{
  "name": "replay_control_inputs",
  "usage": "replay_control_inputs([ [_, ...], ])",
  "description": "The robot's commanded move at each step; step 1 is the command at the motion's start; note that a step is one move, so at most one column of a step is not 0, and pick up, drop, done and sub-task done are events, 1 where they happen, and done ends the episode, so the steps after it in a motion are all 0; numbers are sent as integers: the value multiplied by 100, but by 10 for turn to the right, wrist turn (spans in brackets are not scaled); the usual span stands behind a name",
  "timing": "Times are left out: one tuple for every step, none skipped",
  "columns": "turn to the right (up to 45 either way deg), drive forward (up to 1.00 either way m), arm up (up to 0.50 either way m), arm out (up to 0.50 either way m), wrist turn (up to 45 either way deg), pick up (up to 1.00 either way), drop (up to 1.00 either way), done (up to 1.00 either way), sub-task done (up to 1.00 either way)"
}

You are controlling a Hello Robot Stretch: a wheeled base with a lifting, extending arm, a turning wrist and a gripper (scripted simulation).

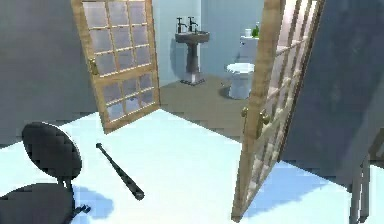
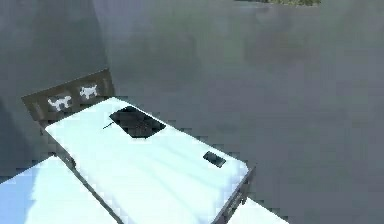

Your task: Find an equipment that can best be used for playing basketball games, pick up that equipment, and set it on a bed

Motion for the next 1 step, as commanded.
replay_control_inputs([
  [0,95,0,0,0,0,0,0,0],
])
